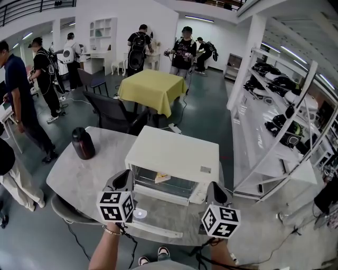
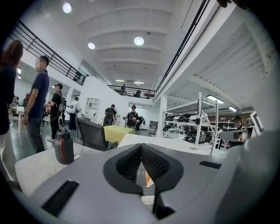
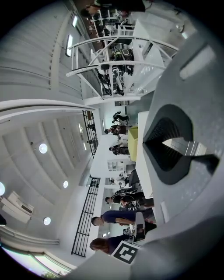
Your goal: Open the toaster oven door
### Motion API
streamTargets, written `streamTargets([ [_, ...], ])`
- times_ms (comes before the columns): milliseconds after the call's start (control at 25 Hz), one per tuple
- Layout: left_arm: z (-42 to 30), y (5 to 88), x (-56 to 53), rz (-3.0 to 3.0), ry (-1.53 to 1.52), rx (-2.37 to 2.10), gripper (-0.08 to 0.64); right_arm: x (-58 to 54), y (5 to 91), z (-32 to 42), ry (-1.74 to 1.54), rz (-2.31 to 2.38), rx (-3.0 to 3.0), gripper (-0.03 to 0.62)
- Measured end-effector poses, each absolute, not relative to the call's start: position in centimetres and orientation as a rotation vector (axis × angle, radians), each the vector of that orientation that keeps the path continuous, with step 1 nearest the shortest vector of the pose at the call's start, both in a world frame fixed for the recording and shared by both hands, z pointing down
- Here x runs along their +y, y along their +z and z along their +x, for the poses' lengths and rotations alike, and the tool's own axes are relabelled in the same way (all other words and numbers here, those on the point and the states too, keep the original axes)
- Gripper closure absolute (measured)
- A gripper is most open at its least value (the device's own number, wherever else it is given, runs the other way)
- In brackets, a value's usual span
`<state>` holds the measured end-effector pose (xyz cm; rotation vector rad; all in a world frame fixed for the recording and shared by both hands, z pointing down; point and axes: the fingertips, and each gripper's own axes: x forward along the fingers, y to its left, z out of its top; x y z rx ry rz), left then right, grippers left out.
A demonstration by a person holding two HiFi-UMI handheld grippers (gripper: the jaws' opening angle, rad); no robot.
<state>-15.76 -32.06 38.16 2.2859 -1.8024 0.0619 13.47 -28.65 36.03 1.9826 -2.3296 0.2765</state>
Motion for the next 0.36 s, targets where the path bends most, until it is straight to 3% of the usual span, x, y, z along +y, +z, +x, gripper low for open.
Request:
streamTargets([
  [360, -15.4, 39.0, -32.5, 2.275, 0.075, -1.796, 0.555, -28.9, 37.1, 13.5, 0.323, 1.979, -2.33, 0.588],
])
